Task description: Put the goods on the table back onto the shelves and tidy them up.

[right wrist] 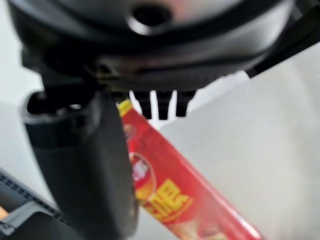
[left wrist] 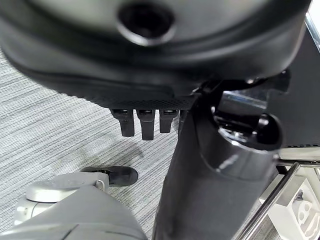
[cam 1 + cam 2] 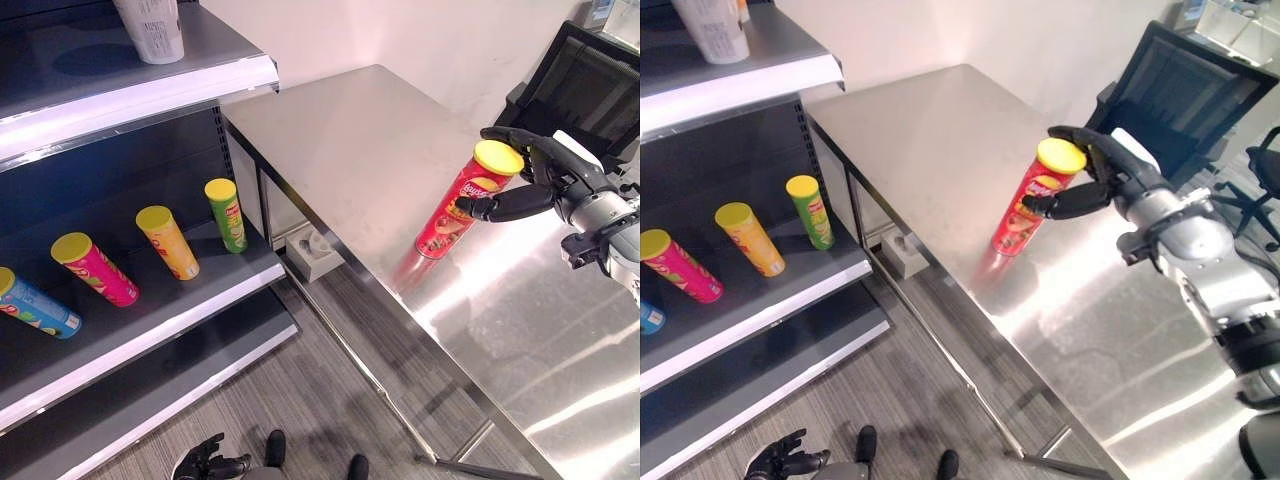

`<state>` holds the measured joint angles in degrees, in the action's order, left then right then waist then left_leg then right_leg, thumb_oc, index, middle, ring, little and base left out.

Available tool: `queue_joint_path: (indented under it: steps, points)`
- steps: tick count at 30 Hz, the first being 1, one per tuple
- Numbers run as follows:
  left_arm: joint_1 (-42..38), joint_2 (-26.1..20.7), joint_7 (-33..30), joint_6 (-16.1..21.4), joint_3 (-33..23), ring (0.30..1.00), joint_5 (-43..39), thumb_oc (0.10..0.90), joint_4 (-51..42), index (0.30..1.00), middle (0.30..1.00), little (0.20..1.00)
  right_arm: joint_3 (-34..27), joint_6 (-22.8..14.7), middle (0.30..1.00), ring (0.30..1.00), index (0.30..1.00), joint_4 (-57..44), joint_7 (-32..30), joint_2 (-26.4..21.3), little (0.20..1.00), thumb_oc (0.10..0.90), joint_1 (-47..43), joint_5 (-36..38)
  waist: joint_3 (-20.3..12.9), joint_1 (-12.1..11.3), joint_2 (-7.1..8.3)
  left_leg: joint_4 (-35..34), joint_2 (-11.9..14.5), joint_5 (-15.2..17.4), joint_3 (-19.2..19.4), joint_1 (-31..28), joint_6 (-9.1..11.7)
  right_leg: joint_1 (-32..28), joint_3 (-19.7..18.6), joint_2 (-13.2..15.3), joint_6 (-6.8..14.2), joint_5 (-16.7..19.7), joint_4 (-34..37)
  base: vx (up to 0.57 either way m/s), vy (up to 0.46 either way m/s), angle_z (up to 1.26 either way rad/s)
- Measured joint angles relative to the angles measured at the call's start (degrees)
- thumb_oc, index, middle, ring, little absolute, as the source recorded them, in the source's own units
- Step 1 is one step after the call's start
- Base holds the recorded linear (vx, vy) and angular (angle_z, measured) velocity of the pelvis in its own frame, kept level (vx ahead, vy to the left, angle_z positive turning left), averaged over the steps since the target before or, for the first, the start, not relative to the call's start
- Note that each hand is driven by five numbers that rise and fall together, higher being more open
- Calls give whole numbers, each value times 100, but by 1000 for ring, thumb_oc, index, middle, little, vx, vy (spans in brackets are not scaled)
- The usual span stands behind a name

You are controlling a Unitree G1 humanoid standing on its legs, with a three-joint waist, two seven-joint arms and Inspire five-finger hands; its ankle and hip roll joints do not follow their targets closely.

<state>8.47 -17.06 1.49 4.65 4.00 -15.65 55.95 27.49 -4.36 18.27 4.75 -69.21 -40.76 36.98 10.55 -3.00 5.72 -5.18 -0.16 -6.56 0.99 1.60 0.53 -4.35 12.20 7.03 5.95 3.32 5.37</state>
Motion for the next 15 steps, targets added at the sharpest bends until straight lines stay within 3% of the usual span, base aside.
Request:
queue_joint_path:
  steps: [4,5,7,15]
  points:
    - [-15,-2,0,0,33,900,-3,800,4,900,900,900,152,28,900,900,900,180,12,22,900,800,-52,266,-17,-108,27,0,-1,0,-19,13,1,0,13,-1,3,-8,0,4,-2,1]
    - [-15,-9,0,0,37,900,-3,800,21,900,900,900,354,75,869,869,869,238,23,22,869,780,-236,381,-22,-101,35,0,-2,0,-21,15,1,1,15,-1,4,-9,0,0,0,0]
    - [-16,-35,1,0,40,900,-3,800,19,900,900,900,605,165,300,300,300,436,125,21,300,400,-515,463,-37,-104,61,0,-1,-3,-24,16,4,1,19,-3,4,-9,0,0,0,0]
    - [-13,-101,5,-1,42,900,-3,800,37,900,900,900,832,263,300,300,300,351,378,21,300,400,-649,486,-95,-103,160,0,1,-5,-49,44,7,20,31,-6,18,-21,1,0,0,0]
